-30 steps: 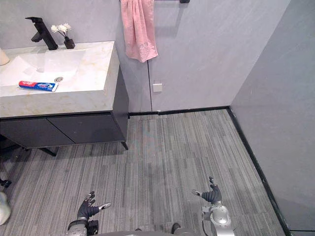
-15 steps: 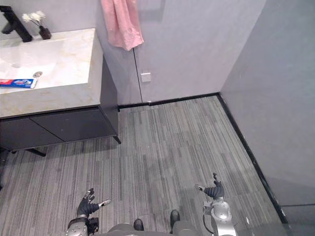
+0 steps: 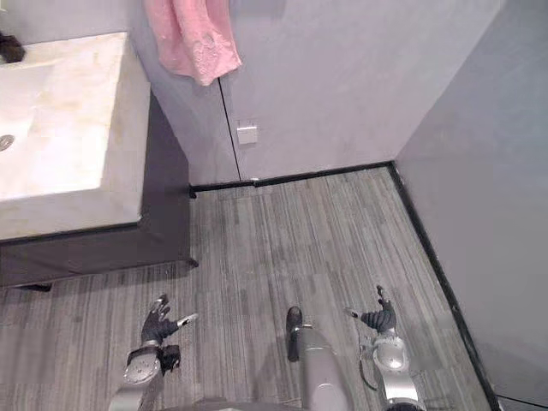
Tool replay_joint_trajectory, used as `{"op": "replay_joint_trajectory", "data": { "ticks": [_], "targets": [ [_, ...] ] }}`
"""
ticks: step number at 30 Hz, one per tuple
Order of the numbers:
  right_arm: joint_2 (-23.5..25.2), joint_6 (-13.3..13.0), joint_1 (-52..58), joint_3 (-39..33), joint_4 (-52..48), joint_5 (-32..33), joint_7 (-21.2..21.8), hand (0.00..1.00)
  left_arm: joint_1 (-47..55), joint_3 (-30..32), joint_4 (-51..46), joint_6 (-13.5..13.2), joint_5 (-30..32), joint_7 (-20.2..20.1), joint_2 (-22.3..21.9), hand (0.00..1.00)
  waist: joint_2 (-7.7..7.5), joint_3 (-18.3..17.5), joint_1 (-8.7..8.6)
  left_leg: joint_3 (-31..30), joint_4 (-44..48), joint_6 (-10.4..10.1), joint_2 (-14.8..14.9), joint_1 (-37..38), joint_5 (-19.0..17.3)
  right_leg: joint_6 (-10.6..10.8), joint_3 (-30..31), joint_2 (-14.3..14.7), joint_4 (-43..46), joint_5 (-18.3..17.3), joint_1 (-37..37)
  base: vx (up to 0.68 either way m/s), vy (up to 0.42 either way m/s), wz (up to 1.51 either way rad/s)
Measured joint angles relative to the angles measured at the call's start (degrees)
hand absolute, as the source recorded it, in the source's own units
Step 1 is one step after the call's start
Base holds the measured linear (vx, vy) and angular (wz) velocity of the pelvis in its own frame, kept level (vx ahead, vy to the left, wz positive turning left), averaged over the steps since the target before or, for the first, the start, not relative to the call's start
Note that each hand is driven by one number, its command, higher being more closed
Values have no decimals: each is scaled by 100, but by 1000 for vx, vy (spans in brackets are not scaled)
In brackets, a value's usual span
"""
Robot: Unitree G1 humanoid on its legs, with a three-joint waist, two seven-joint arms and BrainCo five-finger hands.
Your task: Organize washtable
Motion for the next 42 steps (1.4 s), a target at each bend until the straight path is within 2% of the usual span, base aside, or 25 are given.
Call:
{"op": "replay_joint_trajectory", "data": {
  "ticks": [1, 2, 4, 5, 8, 9, 10, 11, 12, 13, 15, 17, 18, 19, 21, 22, 24, 25, 26, 30, 34, 36, 38, 39, 42],
  "targets": [
    [-7, 0, 9, 74, -9, 0, 0, 0, 7, 5, -1, -2, 0, 2, -45, 0, 9, 26, 21, -31, 668, 68, 60, -257, 519, -35, -13, 13, -166, -69, 288, 633, -210, 29],
    [22, -8, 19, 174, -20, 7, 2, 0, 11, -4, -2, -5, -1, -12, -128, 0, 44, 111, 43, -89, 1978, 120, 282, -726, 729, -77, -82, 96, -556, -110, 997, 624, -176, 23],
    [199, -51, 76, 202, -210, 23, -3, 0, 29, -9, -26, -7, -1, -10, -189, 0, -97, 166, 230, 112, 3055, 160, 351, -1404, 252, -149, -4, 116, -1105, -156, 1991, 688, -167, 4],
    [265, -133, 86, 202, -356, 26, -3, 0, 111, -25, -149, -12, -1, -10, -200, 0, -157, 147, 306, 206, 2940, 178, 284, -1806, 67, -178, 63, 95, -1421, -184, 2373, 511, -104, -13],
    [237, -183, 10, 172, -371, 72, -2, 0, 152, -40, -229, -9, -1, -10, -203, 0, -161, 161, 459, 239, 1779, 236, -33, -2575, -128, -36, 128, 23, -1892, -370, 2884, 425, -23, -13],
    [224, -151, -33, 171, -292, 72, -1, 0, 160, -43, -231, -7, -1, -9, -203, 0, -155, 175, 481, 216, 800, 216, -201, -2712, -111, 42, 169, -37, -1982, -460, 3082, 456, 64, -15],
    [235, -126, -12, 113, -221, 72, -4, 0, 248, -42, -231, 1, 1, -7, -237, 0, -165, 184, 491, 196, -460, 86, -457, -2686, 49, 145, 222, -104, -2093, -576, 3331, 466, 90, -17],
    [229, -128, 1, 77, -183, 70, -7, 0, 279, -42, -230, 3, 2, -6, -263, 0, -139, 168, 492, 186, -933, 54, -519, -2635, 185, 191, 232, -88, -2133, -627, 3394, 569, 190, -30],
    [190, -106, 38, 51, -110, 68, -23, 0, 348, -41, -234, 3, 3, -2, -309, 0, 3, 98, 510, 123, -1561, 246, -562, -2616, 839, 334, 315, -47, -2158, -847, 3552, 483, 212, -39],
    [265, -69, 66, 66, -11, 60, -19, 0, 368, -6, -181, 14, 9, -2, -267, 0, -131, 58, 535, 125, -1261, 573, -702, -2600, 1064, 455, 436, -230, -1998, -1104, 3659, 489, 225, -33],
    [332, -72, 128, 63, -11, 48, -22, 0, 307, -23, -182, 16, 23, 6, -309, 0, -284, -16, 525, 260, -1107, 740, -898, -2592, 790, 634, 534, -513, -1451, -1259, 3490, 577, 199, -5],
    [346, -67, 140, 69, 59, -9, -7, 0, 284, -48, -200, 16, 27, 8, -341, 0, -313, -3, 506, 341, -1029, 850, -991, -2342, 463, 680, 680, -627, -188, -1244, 3070, 504, 198, -13],
    [411, -64, 132, 71, 66, -17, -8, 0, 287, -40, -195, 21, 29, 13, -320, 0, -355, 30, 501, 347, -1111, 892, -1062, -2044, 296, 966, 713, -764, 930, -1070, 2691, 458, 189, -9],
    [508, -67, 154, 80, 76, -55, -5, 0, 283, -50, -157, 40, 40, 22, -239, 0, -413, 58, 455, 334, -1233, 944, -1180, -1494, 84, 902, 731, -910, 2317, -1124, 2256, 461, 168, 2],
    [518, -78, 275, 205, 71, -56, -3, 0, 278, -59, -167, 36, 46, 35, -232, 0, -406, 6, 445, 325, -1469, 976, -1196, -946, -49, 722, 594, -950, 2601, -1346, 1808, 434, 117, 14],
    [519, -80, 282, 268, 71, -55, -1, 0, 262, -46, -167, 28, 47, 38, -221, 0, -405, -18, 459, 314, -1540, 978, -1196, -859, -49, 713, 520, -941, 2461, -1398, 1678, 476, 56, 35],
    [534, -87, 245, 337, 88, -57, 2, 0, 179, -47, -163, 27, 47, 39, -194, 0, -397, -29, 319, 58, -1704, 977, -1166, -559, -48, 685, 522, -702, 1213, -1409, 1224, 420, -11, 66],
    [534, -87, 240, 326, 106, -56, -1, 0, 202, -47, -158, 25, 57, 40, -176, 0, -404, -36, 288, 12, -1746, 895, -1143, -474, -82, 733, 587, -552, 245, -1154, 1220, 429, -53, 69],
    [549, -87, 299, 312, 113, -55, -3, 0, 240, -50, -150, 16, 99, 34, -141, 0, -508, -73, 306, -15, -1755, 706, -1203, -357, -216, 558, 743, -496, -545, -36, 1232, 438, -72, 66],
    [534, -79, 367, 293, 132, -53, -4, 0, 361, -9, -108, 45, 188, 35, -280, 0, -367, -170, 343, -125, -1405, 502, -959, -317, -347, 457, 501, -412, -691, -200, 1597, 285, -90, 30],
    [658, -118, 647, 295, -339, -39, -20, 0, 360, -9, -478, 21, 181, 45, -487, 0, -357, -158, 480, 466, 744, 163, -395, -1101, -349, 285, 260, -341, -1090, -348, 2380, 277, -123, 25],
    [650, -118, 632, 271, -328, -37, -26, 0, 343, -8, -577, 13, 170, 70, -491, 0, -356, -154, 454, 547, 348, 183, -223, -1155, -451, 275, 232, -374, -1134, -354, 2525, 202, -26, -3],
    [631, -119, 590, 90, -327, -38, -39, 0, 285, -3, -675, 3, 158, 149, -491, 0, -152, -229, 452, 356, -926, 40, -202, -1106, -63, 295, 239, -361, -1160, -365, 2532, 146, 83, -8],
    [565, -117, 591, -35, -267, -38, -56, 0, 287, 11, -758, -1, 140, 165, -479, 0, -82, -265, 454, 224, -1338, 43, -179, -1011, 186, 422, 259, -346, -1180, -446, 2548, 134, 133, 4],
    [585, -115, 661, -68, -158, -41, -56, 0, 357, 19, -1292, -58, 93, 257, -400, 0, -195, -294, 466, 202, -1866, 140, -431, -759, 320, 498, 237, -535, -1328, -428, 2647, 80, 104, 12]
  ]
}}
